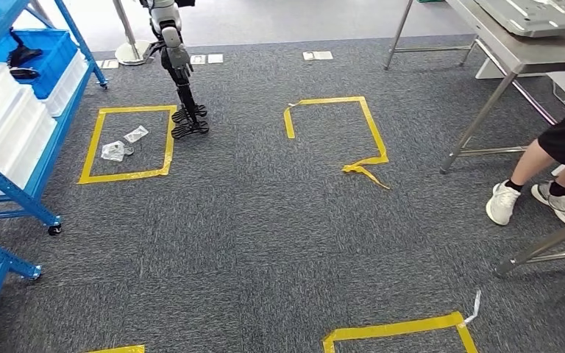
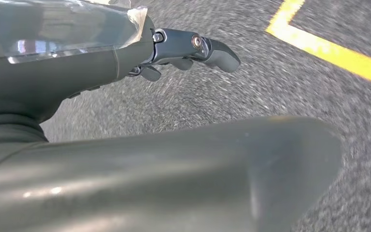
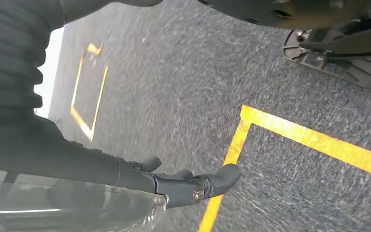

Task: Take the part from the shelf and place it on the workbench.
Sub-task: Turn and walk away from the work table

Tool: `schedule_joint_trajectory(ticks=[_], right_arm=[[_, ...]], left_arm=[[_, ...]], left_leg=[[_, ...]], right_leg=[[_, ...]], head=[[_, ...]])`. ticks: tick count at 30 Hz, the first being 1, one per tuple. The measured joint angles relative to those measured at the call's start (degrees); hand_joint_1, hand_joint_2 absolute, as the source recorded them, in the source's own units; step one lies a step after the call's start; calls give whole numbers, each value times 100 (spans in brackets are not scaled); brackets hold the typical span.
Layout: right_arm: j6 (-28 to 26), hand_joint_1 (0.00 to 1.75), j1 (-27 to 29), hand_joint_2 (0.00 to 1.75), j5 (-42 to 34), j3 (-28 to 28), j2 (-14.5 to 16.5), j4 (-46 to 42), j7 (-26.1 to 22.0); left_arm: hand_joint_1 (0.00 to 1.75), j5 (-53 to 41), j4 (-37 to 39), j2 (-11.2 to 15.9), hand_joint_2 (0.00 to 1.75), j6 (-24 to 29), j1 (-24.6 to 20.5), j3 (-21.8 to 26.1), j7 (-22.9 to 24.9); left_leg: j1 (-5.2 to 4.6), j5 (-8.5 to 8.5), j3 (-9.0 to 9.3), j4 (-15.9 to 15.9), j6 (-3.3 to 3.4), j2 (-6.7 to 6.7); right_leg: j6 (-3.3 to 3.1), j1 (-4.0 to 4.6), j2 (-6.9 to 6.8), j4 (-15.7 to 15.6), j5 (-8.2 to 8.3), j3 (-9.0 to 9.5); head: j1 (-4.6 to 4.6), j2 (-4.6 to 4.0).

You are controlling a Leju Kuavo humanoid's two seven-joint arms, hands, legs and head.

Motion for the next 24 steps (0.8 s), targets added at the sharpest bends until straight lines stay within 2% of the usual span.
schedule_joint_trajectory(ticks=[1, 2, 3, 4, 5, 6, 7, 8, 10, 11, 12, 13, 14, 15, 16, 18, 19, 20, 21, 22, 23, 24], right_arm=[[13, 0, -11, 175, 11, 11, -1, 1, 5], [24, 0, -24, 175, 17, 22, -4, 1, 7], [38, 0, -38, 175, 22, 34, -6, 1, 10], [55, 0, -51, 175, 30, 48, -8, 2, 14], [74, 0, -67, 175, 40, 63, -8, 2, 22], [94, 0, -85, 175, 51, 79, -5, 3, 31], [113, 0, -102, 175, 63, 93, -1, 3, 41], [131, 0, -123, 175, 74, 103, 3, 3, 52], [160, 0, -146, 175, 93, 115, 8, 4, 71], [169, 0, -148, 175, 99, 117, 7, 5, 82], [172, 0, -140, 175, 98, 118, 5, 5, 93], [169, 0, -129, 175, 91, 119, 1, 5, 102], [159, 0, -119, 175, 78, 119, -3, 6, 106], [147, 0, -113, 175, 63, 119, -4, 7, 107], [133, 0, -110, 175, 48, 119, -1, 7, 104], [108, 0, -108, 175, 27, 119, 13, 7, 102], [96, 0, -105, 175, 17, 119, 17, 7, 102], [83, 0, -102, 175, 8, 119, 20, 7, 102], [69, 0, -98, 175, -4, 119, 20, 7, 102], [55, 0, -97, 175, -20, 118, 21, 7, 98], [38, 0, -95, 175, -34, 116, 20, 7, 91], [21, 0, -88, 175, -48, 114, 19, 7, 79]], left_arm=[[0, 2, 0, 2, 0, 4, 5, 14, 1], [0, 3, 0, 3, 0, 7, 8, 26, 2], [0, 3, 0, 4, 0, 7, 7, 34, 5], [0, 3, 0, 4, 0, 4, 6, 38, 7], [0, 5, 0, 5, 0, 2, 8, 41, 10], [0, 8, 0, 6, 0, -1, 12, 45, 12], [0, 12, -1, 9, 0, -2, 19, 51, 12], [0, 15, -1, 12, 0, -1, 27, 56, 13], [0, 19, -1, 16, 0, 26, 28, 62, 3], [0, 20, 0, 14, 0, 58, 20, 62, -13], [0, 20, 0, 9, 0, 94, 11, 62, -34], [0, 20, 0, 1, 0, 128, 7, 62, -59], [0, 21, 0, -10, 0, 148, 9, 62, -79], [0, 22, 0, -18, 0, 147, 15, 63, -89], [0, 24, 0, -22, 0, 130, 20, 63, -85], [0, 19, 0, -20, 0, 58, 15, 64, -48], [0, 13, 0, -17, 0, 18, 3, 63, -27], [0, 3, 0, -14, 0, -13, -8, 63, -14], [0, -5, 0, -12, 0, -35, -15, 62, -7], [0, -14, 0, -9, 0, -51, -16, 61, -4], [0, -25, 0, -8, 0, -66, -12, 60, -4], [0, -32, -1, -5, 0, -80, -10, 59, -8]], left_leg=[[1, 5, 5, 3, -7, -83], [3, 10, 9, 5, -19, -161], [-9, 11, 7, 17, -41, -235], [-19, 15, -1, 23, -70, -297], [-27, 20, -12, 23, -102, -351], [-32, 29, -26, 19, -139, -402], [-23, 45, -40, 8, -173, -450], [-16, 31, -64, 28, -202, -419], [-14, -176, -213, 328, -255, -150], [-10, -376, -367, 660, -276, 38], [-4, -581, -549, 1051, -299, 163], [7, -734, -721, 1418, -319, 225], [20, -793, -827, 1645, -335, 257], [34, -731, -812, 1636, -347, 282], [47, -581, -685, 1409, -353, 325], [48, -242, -239, 602, -341, 571], [36, -151, -74, 293, -316, 681], [19, -120, 16, 118, -284, 754], [-6, -131, 31, 65, -247, 750], [-17, -119, 22, 56, -203, 669], [-13, -101, 24, 37, -160, 607], [-8, -79, 28, 16, -120, 546]], right_leg=[[49, -7, 29, -291, 153, 124], [94, -19, 108, -709, 336, 309], [106, -23, 225, -1120, 496, 486], [88, -27, 313, -1413, 606, 609], [51, -21, 372, -1569, 660, 672], [-2, -6, 367, -1616, 680, 699], [-51, -11, 303, -1622, 698, 707], [-93, -19, 245, -1632, 718, 718], [-176, -45, 110, -1654, 751, 719], [-203, -40, 33, -1656, 753, 714], [-223, -31, -45, -1655, 747, 708], [-234, -22, -130, -1655, 743, 704], [-239, -17, -215, -1654, 739, 701], [-241, -17, -290, -1653, 736, 701], [-240, -18, -359, -1653, 732, 706], [-217, 1, -470, -1647, 711, 727], [-192, 24, -518, -1644, 694, 731], [-162, 47, -566, -1642, 677, 747], [-131, 62, -619, -1646, 665, 763], [-101, 64, -680, -1655, 661, 785], [-69, 55, -695, -1648, 647, 797], [-44, 43, -629, -1608, 613, 784]], head=[[1, 0], [2, 0], [1, 0], [-3, 0], [-9, 0], [-13, 0], [-16, 0], [-17, 0], [-47, 0], [-61, 0], [-77, 0], [-80, 0], [-79, 0], [-82, 0], [-82, 0], [-87, 0], [-78, 0], [-68, 0], [-57, 0], [-48, 0], [-47, 0], [-44, 0]])
